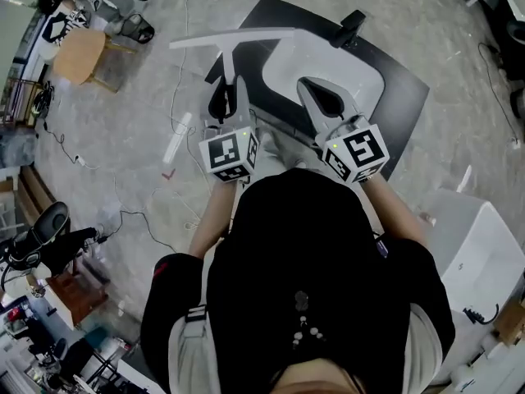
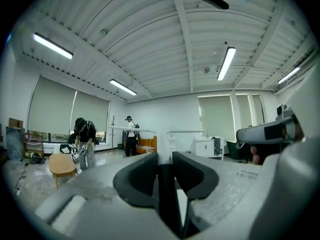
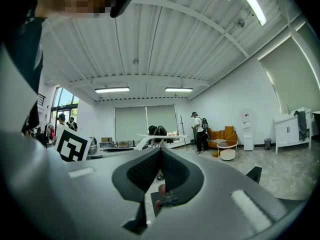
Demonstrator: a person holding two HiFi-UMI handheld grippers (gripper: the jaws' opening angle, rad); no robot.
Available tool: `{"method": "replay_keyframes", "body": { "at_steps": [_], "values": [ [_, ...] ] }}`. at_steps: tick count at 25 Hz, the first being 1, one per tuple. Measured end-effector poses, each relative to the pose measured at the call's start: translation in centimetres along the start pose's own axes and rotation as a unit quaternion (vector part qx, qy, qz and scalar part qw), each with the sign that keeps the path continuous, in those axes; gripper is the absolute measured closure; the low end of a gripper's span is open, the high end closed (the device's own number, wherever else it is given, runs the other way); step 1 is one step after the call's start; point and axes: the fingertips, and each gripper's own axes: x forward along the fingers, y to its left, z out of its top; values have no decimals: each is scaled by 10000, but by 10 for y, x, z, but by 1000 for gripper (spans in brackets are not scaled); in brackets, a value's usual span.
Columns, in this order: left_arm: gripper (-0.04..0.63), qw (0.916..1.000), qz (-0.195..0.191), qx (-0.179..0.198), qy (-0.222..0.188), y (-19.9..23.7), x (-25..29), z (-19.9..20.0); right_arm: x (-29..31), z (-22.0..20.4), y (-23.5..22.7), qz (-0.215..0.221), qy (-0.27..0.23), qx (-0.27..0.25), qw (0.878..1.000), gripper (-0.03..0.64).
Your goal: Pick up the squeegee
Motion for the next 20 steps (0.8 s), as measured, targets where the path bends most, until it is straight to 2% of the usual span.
{"method": "replay_keyframes", "body": {
  "at_steps": [11, 20],
  "values": [
    [489, 9972, 271, 176, -673, 10, -31, 65, 3, 50, 27, 442, -471, -205, 9977, 615],
    [489, 9959, 293, 93, -854, 7, -46, 80, -1, 60, 40, 607, -556, -86, 9966, 615]
  ]
}}
